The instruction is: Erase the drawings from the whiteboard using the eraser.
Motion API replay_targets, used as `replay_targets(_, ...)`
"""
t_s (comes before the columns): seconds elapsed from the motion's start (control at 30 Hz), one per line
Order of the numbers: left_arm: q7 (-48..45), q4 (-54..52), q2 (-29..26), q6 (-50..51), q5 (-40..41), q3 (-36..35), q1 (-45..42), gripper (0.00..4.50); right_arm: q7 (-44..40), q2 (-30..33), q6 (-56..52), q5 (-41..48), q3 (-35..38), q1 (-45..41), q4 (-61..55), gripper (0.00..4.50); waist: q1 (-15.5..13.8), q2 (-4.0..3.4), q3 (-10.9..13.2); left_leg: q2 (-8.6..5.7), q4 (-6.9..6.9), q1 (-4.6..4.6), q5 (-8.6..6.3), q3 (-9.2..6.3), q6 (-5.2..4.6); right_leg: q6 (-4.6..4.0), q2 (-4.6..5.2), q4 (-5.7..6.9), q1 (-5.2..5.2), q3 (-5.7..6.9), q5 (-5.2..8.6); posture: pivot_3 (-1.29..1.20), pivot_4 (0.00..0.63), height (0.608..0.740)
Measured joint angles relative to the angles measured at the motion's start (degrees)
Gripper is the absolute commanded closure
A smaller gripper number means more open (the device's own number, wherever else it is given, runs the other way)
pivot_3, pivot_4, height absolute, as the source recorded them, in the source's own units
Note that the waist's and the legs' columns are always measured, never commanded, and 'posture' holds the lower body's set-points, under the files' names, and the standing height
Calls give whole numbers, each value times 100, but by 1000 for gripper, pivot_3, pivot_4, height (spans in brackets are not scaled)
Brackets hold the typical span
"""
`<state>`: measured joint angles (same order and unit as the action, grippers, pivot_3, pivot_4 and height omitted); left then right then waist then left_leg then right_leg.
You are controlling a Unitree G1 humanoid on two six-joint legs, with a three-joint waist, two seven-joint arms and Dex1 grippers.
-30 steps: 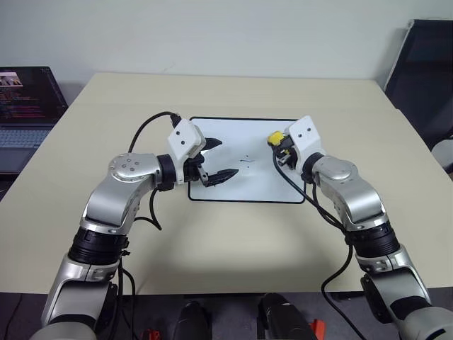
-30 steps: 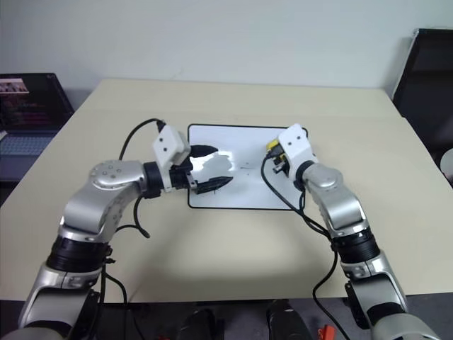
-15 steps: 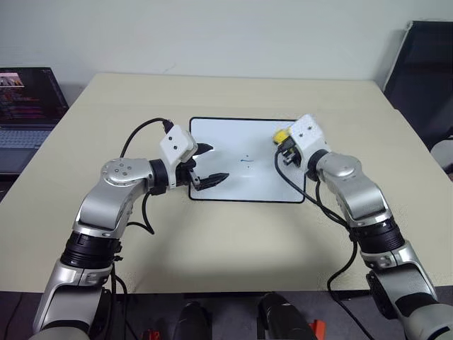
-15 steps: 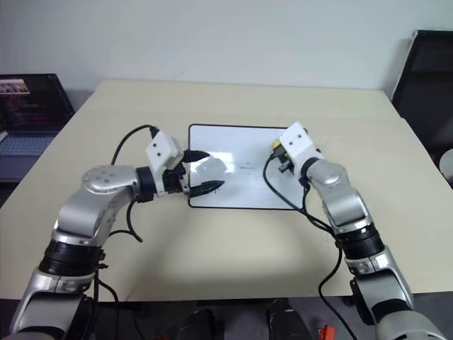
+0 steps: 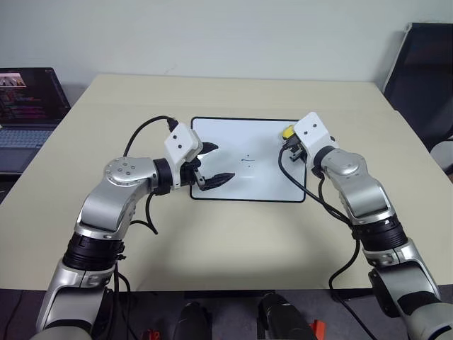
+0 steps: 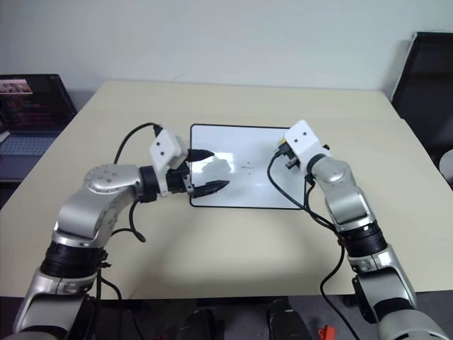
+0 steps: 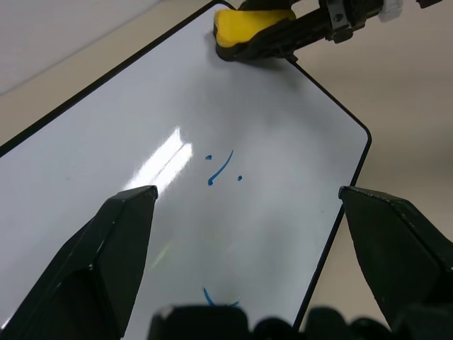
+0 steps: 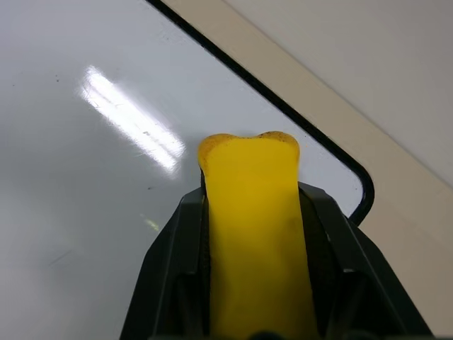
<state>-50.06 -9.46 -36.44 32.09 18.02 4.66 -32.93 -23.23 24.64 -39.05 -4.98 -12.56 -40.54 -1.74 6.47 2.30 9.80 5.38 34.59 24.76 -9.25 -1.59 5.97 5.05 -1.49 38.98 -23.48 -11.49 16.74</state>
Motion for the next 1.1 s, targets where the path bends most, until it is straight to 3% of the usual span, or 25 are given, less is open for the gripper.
replay_targets(0.13,-5,0,13,5,-1,-1,-3,0,-602,216,-251,41,-264,231,-384,3200,12,0,0,0,3,-1,0,1,0,0,0,0,1,-2,-1,0,150,740)
replay_targets(0.27,-16,1,12,-4,-1,-4,-1,0,-666,198,-289,10,-291,282,-434,3200,19,1,0,0,12,-2,0,1,0,-2,0,2,1,-2,-6,0,150,740)
replay_targets(0.5,18,36,-27,-94,3,-206,272,0,-502,-125,-263,367,396,411,-618,3200,7,0,5,-1,-6,8,0,1,0,3,0,-2,-11,-3,-3,0,150,740)
replay_targets(0.87,194,-55,-280,-86,211,-1050,1299,0,-1062,-222,-71,1830,1032,2059,-2694,3200,-26,0,6,4,-78,13,-6,-5,6,-12,0,-4,-34,17,16,0,150,740)
replay_targets(1.1,453,-657,-343,124,364,-1232,1760,0,-1128,-121,369,1970,996,2563,-2948,3200,-20,6,9,4,-55,11,-4,-5,7,-23,1,-2,-29,14,29,0,150,740)
